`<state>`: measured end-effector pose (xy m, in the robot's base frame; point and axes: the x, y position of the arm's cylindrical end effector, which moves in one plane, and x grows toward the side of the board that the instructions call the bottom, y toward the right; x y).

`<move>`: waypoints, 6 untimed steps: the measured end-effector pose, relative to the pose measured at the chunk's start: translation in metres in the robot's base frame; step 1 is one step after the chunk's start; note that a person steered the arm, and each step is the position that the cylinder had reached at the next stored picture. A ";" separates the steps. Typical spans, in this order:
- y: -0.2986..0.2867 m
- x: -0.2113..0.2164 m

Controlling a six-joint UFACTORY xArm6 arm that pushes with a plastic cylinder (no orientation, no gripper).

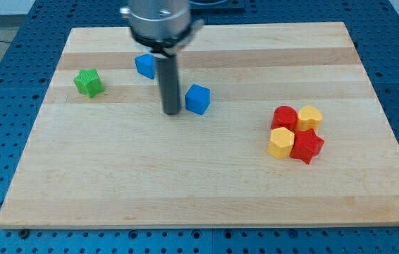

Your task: Push the blue cube slightly right above to the yellow hexagon

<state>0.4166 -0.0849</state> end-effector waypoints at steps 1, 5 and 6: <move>0.015 -0.016; 0.124 -0.009; 0.186 0.007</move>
